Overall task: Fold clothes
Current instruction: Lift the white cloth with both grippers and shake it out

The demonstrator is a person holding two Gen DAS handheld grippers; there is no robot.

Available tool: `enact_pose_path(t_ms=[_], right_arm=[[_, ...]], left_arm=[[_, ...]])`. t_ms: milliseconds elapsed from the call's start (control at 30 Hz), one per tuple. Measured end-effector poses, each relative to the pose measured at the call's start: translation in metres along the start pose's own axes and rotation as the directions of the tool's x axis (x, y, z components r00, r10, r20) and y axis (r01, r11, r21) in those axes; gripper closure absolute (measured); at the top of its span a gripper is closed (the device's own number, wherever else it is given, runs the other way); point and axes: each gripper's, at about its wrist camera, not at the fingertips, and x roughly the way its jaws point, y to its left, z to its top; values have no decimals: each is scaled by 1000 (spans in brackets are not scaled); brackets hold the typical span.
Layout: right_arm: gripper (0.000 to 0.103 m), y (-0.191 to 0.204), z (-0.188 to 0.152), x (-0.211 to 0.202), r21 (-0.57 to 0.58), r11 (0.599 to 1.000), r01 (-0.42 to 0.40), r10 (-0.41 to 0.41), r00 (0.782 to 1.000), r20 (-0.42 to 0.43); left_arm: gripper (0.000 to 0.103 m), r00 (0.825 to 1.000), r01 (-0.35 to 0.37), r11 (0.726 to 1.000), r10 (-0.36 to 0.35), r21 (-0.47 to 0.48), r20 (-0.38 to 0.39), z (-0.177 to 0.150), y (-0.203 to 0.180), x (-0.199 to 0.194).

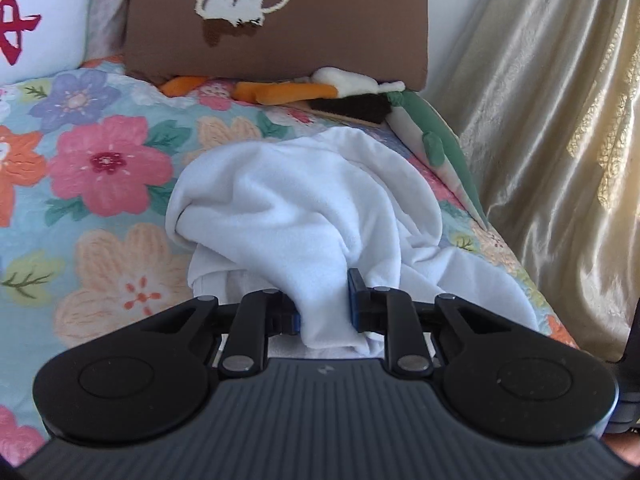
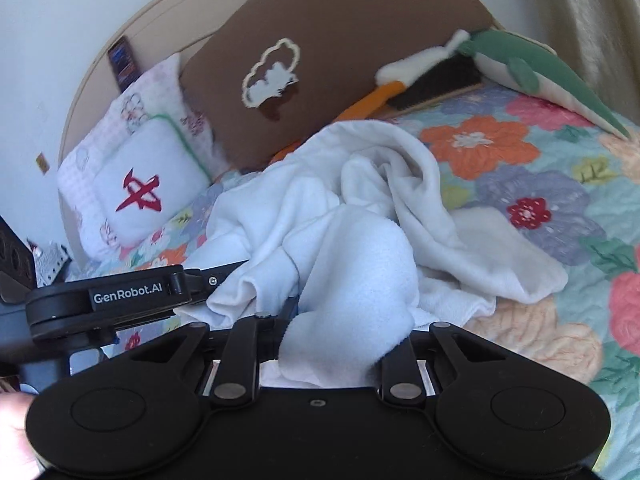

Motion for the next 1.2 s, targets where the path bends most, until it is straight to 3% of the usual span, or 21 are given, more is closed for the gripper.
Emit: enact_pose_path(t_ms=[100, 233, 433, 600, 767, 867, 967, 1033, 1100, 1200], right_arm=[[78, 22, -5, 6, -50, 998, -38, 38, 999, -12], [78, 59, -11, 12, -210, 974, -83, 78, 996, -34], [78, 98, -19, 13, -247, 956, -160, 159, 987, -25], [79, 140, -19, 7, -296, 940, -169, 182, 983, 17], [80, 187, -7, 5, -355, 916, -189, 237, 967, 97], [81, 208, 10, 15, -380, 904, -197, 255, 961, 107], [81, 218, 26, 21, -387, 890, -241, 311, 941, 130], [81, 224, 31, 19, -421, 871, -253, 339, 930, 143], [81, 217, 29, 24, -416, 877, -240, 318, 939, 129], [81, 200, 24, 41, -380, 903, -200, 248, 965, 83]], left_arm=[[84, 999, -28, 1000, 28, -1, 29, -1, 15, -27], [84, 997, -65, 998, 64, 23, 52, -6, 32, -62], [84, 986, -108, 984, 87, 143, 145, -8, 47, -110], [84, 979, -106, 985, 79, 135, 189, 2, 66, -141], [84, 954, -142, 982, 103, 122, 282, 24, 84, -173], [84, 937, -172, 970, 107, 172, 332, 47, 86, -184], [84, 927, -173, 969, 100, 175, 361, 65, 88, -196], [84, 930, -156, 974, 89, 163, 357, 69, 93, -201], [84, 939, -138, 979, 82, 149, 335, 68, 102, -202], [81, 974, -163, 980, 142, 110, 177, 55, 129, -164]])
